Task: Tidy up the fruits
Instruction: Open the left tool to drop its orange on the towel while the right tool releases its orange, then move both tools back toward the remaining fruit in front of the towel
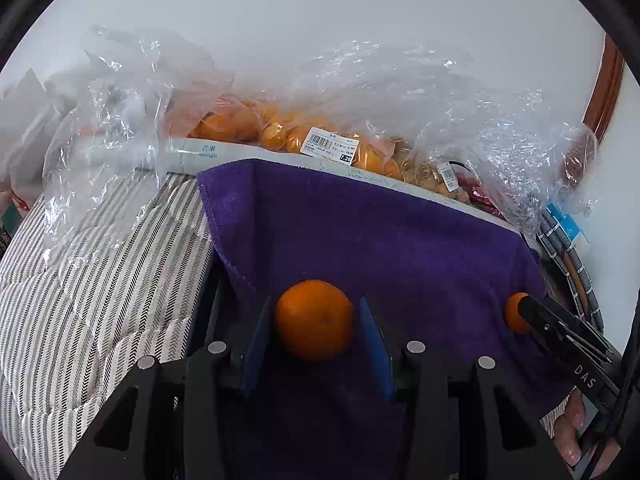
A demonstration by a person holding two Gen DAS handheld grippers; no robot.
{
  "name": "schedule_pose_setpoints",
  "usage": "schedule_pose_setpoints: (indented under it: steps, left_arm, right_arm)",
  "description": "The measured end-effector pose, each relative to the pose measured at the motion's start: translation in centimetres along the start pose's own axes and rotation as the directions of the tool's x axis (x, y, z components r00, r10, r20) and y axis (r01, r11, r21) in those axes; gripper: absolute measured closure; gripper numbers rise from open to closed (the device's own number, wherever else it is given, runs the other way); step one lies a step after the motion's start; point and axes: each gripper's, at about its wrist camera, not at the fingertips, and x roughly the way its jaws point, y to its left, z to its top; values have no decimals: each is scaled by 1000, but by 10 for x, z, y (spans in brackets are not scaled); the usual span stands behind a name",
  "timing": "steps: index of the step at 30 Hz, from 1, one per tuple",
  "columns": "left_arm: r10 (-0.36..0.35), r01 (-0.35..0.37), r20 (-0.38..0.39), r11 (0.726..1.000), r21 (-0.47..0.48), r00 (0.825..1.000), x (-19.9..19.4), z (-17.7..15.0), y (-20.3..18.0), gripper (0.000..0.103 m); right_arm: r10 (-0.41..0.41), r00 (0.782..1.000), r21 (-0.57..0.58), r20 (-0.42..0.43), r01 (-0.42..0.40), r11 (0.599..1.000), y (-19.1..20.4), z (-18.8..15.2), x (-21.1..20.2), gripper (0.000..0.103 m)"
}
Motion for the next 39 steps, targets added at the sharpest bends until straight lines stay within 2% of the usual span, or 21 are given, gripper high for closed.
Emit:
schedule_pose_setpoints:
  steps: [4, 8, 14, 19, 23, 32, 39]
  left_arm:
    - [-9, 9, 23, 1000, -15, 1000, -6, 0, 3, 55]
    - [-15, 17, 50, 999, -30, 999, -13, 0, 5, 54]
    - [27, -28, 131, 1000, 2, 991, -28, 0, -2, 54]
    - [89, -90, 167, 996, -4, 982, -37, 2, -5, 54]
    - [72, -75, 181, 997, 5, 981, -49, 6, -8, 54]
    - [15, -16, 123, 1000, 4, 992, -94, -21, -1, 54]
    - [40, -41, 76, 999, 8, 996, -121, -54, 18, 50]
  right_arm:
    - [-18, 1000, -5, 10, 18, 1000, -1, 0, -6, 43]
    - [-2, 1000, 3, 29, 2, 1000, -2, 0, -12, 43]
    - [18, 997, -4, 69, -17, 1000, 3, 5, -30, 43]
    - [-43, 990, -16, 135, 46, 999, 10, 6, -57, 43]
    - [-44, 992, -19, 122, 47, 999, 9, -2, -82, 43]
    - [-55, 995, 11, 82, 54, 998, 2, -34, -133, 43]
    - [-19, 999, 40, 35, 17, 999, 9, -67, -150, 43]
